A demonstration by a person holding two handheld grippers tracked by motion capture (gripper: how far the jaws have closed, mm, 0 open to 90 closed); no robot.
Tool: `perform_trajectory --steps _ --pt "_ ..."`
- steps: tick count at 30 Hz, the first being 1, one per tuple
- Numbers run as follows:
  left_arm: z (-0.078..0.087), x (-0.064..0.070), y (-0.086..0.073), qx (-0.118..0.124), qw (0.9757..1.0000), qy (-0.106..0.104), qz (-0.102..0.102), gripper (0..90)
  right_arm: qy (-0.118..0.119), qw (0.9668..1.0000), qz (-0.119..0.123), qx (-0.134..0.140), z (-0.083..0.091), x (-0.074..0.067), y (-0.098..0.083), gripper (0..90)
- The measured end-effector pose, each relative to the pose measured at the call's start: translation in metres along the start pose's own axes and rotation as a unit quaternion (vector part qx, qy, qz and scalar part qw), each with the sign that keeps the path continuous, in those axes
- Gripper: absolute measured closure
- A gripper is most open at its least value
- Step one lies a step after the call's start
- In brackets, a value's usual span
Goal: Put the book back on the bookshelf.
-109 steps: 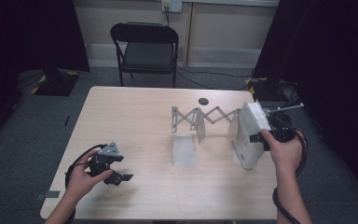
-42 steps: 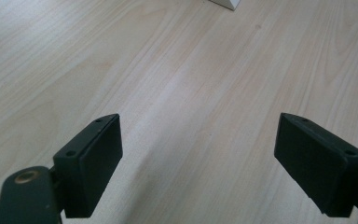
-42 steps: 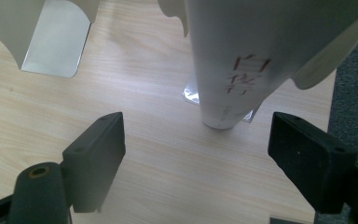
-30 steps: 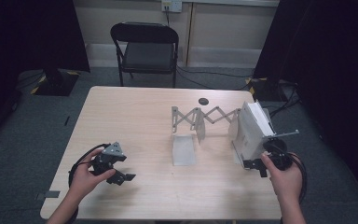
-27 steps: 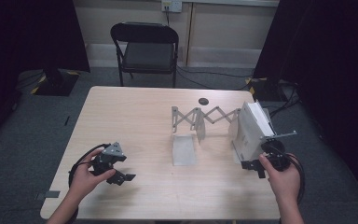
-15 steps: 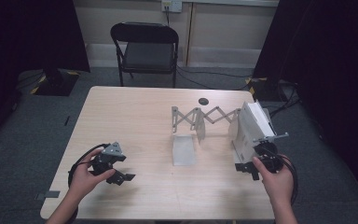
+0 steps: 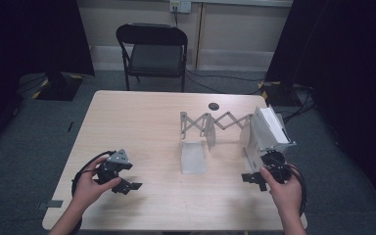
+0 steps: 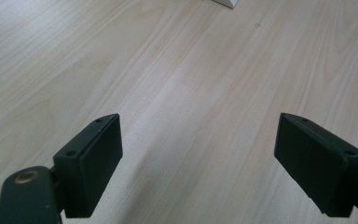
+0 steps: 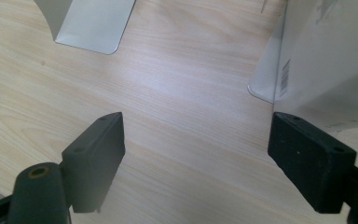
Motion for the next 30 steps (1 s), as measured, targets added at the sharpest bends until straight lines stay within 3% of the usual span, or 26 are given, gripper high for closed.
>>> perform_trajectory --steps 30 --pt "0.002 -0.001 0.0 0.002 1.0 0.0 0.004 15.1 0.028 0.9991 0.033 0.005 -0.021 -0.029 0.007 18.3"
Point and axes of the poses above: each handheld gripper's, and its own axes: z roughly backward along the jaws, y roughly out of its top, x roughly to its right, the point moved 7 cm from there along -z, roughly forward along the jaws, and after that the axes turned 11 degrees about z, right-handed, at the moved point
